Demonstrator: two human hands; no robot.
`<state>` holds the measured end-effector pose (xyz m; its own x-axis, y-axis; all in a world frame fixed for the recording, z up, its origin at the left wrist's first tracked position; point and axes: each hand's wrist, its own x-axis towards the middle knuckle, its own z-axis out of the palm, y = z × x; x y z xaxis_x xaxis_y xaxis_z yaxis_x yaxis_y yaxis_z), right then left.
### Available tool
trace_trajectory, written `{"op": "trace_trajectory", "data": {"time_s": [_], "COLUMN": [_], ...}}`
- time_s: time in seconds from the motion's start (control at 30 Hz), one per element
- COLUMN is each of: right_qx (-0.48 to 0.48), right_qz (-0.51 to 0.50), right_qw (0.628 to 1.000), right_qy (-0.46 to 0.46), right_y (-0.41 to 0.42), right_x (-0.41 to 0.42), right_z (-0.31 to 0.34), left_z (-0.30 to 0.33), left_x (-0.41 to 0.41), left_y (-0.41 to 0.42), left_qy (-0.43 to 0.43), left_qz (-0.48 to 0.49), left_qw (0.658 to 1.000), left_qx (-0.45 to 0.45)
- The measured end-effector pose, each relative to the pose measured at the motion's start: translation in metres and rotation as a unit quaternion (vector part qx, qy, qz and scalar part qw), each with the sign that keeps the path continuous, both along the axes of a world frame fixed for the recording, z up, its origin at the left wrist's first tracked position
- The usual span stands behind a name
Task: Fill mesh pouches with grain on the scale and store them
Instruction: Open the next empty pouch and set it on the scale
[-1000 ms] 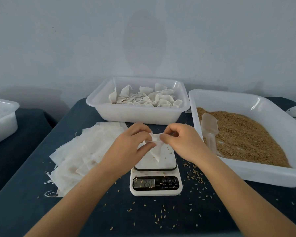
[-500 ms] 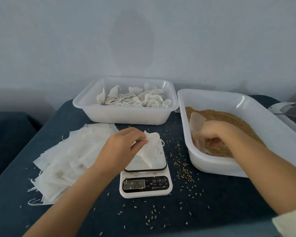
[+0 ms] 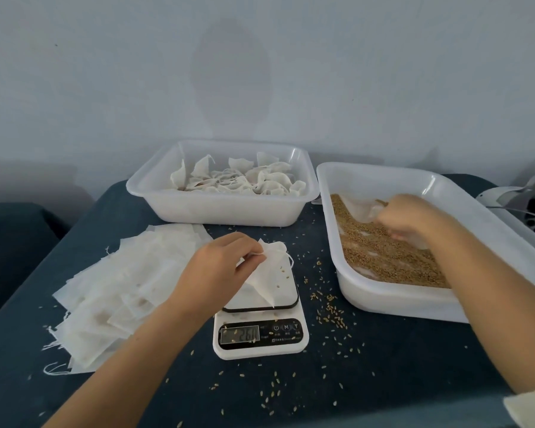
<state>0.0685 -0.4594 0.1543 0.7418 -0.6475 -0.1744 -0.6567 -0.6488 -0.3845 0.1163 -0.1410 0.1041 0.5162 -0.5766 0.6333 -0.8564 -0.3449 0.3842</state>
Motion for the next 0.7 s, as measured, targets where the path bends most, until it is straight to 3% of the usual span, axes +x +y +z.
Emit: {"op": "trace_trajectory", "data": {"time_s": [0.2, 0.37, 0.57, 0.7], "right_qx": [-0.066, 0.028, 0.036, -0.047], "right_qz": [0.089, 0.065, 0.08, 0.068], "right_qw": [0.98, 0.969, 0.97, 0.98], "right_qy": [0.166, 0.236, 0.227, 0.183], "right_y": [-0.018, -0.017, 0.001, 0.019], "right_x": [-0.034, -0.038, -0.024, -0.001], "right_z": [0.05, 0.053, 0.041, 0.027], "left_z": [-0.002, -0.003, -0.001, -0.003], "left_x": [0.002, 0.0, 0.0, 0.0], "left_y": [-0.004, -0.01, -0.009, -0.007], "left_qy": [0.002, 0.005, 0.012, 0.019], "left_qz": [-0.003, -0.017, -0.015, -0.009], "left_qw": [1.0, 1.0, 1.0, 1.0], "left_qx": [-0.004, -0.002, -0.004, -0.007]}}
